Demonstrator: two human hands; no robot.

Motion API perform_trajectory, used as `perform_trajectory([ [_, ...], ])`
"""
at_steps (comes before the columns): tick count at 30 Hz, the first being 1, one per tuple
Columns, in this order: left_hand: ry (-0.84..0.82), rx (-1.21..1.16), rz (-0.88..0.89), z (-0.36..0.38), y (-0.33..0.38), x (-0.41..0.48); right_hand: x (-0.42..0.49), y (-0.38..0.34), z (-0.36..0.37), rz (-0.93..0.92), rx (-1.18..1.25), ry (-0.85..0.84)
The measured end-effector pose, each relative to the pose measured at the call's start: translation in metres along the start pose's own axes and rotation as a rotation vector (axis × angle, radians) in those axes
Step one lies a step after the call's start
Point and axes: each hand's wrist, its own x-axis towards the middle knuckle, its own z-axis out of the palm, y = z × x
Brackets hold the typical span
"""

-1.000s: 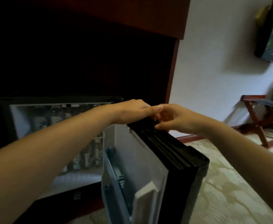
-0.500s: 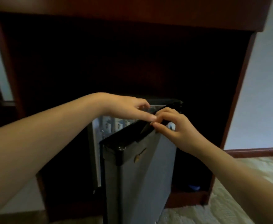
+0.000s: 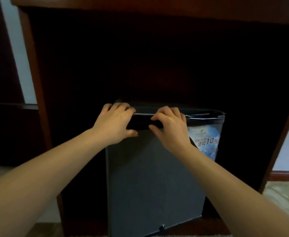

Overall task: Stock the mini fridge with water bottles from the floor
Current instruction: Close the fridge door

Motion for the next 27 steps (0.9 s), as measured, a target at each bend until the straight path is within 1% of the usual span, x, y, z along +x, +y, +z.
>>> perform_trajectory([
  [2,0.069,-0.007,-0.031,0.011,-0.006,0.008,0.009,-0.001,0.008,0.002,-0.034,0.004],
  [4,0.101,0.004,-0.063,0.020,-0.010,0.017,0.016,-0.002,0.015,0.012,-0.047,-0.033],
  [7,0.077,0.030,-0.114,0.031,-0.017,0.035,0.028,0.000,0.026,0.017,-0.067,-0.083],
  [10,0.077,0.068,-0.128,0.039,-0.023,0.051,0.040,0.002,0.036,0.030,-0.087,-0.100],
  [17,0.052,-0.019,-0.170,0.046,-0.039,0.070,0.048,0.010,0.049,0.026,-0.061,-0.051],
  [23,0.142,0.028,-0.185,0.051,-0.031,0.062,0.046,0.008,0.050,0.034,-0.050,-0.042],
  [25,0.211,0.031,-0.152,0.053,-0.026,0.054,0.046,0.007,0.048,0.037,-0.062,-0.052],
  [27,0.258,-0.042,-0.095,0.056,-0.021,0.044,0.044,0.006,0.046,0.036,-0.070,-0.076],
])
